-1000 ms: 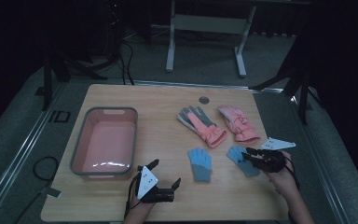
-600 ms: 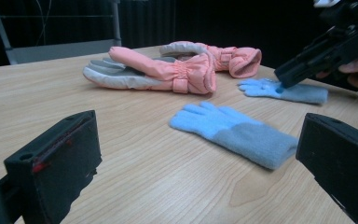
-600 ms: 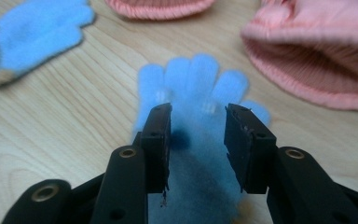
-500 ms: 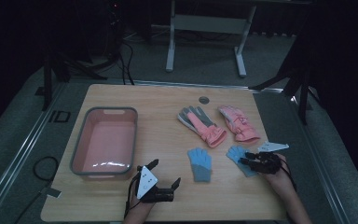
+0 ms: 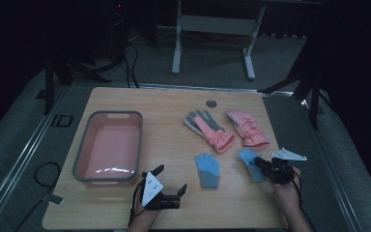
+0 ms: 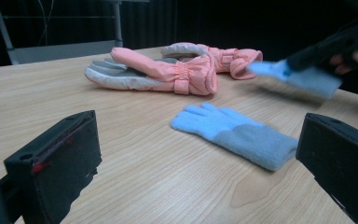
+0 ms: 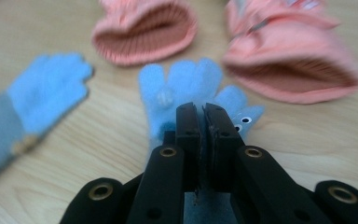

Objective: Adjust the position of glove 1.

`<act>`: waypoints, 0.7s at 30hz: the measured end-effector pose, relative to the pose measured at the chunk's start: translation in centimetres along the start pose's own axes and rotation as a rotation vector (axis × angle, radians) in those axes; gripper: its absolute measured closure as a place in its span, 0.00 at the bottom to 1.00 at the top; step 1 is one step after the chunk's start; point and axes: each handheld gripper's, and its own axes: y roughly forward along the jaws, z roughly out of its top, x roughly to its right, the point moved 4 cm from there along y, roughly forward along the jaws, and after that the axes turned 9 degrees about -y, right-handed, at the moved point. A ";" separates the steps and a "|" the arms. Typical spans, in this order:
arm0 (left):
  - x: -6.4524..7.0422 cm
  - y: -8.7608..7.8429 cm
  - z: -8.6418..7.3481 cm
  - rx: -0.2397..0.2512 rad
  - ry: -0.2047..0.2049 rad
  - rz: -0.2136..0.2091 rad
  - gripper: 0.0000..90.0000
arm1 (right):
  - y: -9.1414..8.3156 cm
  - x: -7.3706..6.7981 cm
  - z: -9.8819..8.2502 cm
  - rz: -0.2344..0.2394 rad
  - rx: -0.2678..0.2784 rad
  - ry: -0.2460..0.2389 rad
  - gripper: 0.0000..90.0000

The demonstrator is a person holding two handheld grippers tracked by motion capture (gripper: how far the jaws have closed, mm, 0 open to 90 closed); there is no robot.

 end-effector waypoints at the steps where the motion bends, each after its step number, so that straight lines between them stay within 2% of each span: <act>1: 0.0 0.0 0.0 0.001 0.001 0.001 0.00 | -0.6 -0.3 0.4 -0.025 0.004 0.012 0.95; 2: 0.0 0.0 0.0 0.001 0.001 0.001 0.00 | -0.6 -0.3 0.4 -0.025 0.004 0.012 0.95; 3: 0.0 0.0 0.0 0.002 0.003 0.002 0.00 | -1.6 -0.8 0.8 -0.062 0.013 0.042 0.95; 4: 0.0 0.0 0.0 0.004 0.003 0.002 0.00 | -2.2 -1.2 1.1 -0.102 0.022 0.045 0.95; 7: 0.0 -0.1 0.0 0.006 0.003 0.002 0.00 | -3.3 -2.3 1.1 -0.155 0.038 0.115 0.95; 8: 0.0 -0.1 0.0 0.006 0.003 0.002 0.00 | -3.3 -2.3 1.1 -0.155 0.038 0.115 0.95; 10: 0.0 -0.1 0.0 0.006 0.001 -0.001 0.00 | -3.6 -3.3 0.9 -0.185 0.038 0.160 0.95; 14: 0.0 0.0 0.0 0.006 0.000 -0.001 0.00 | -3.5 -4.3 0.3 -0.229 0.019 0.208 0.95; 17: 0.0 -0.1 0.0 0.005 0.001 0.001 0.00 | -3.1 -4.5 -0.3 -0.261 -0.003 0.217 0.95; 21: 0.0 0.0 0.0 0.005 0.002 0.002 0.00 | -2.7 -4.6 -0.7 -0.267 -0.006 0.235 0.95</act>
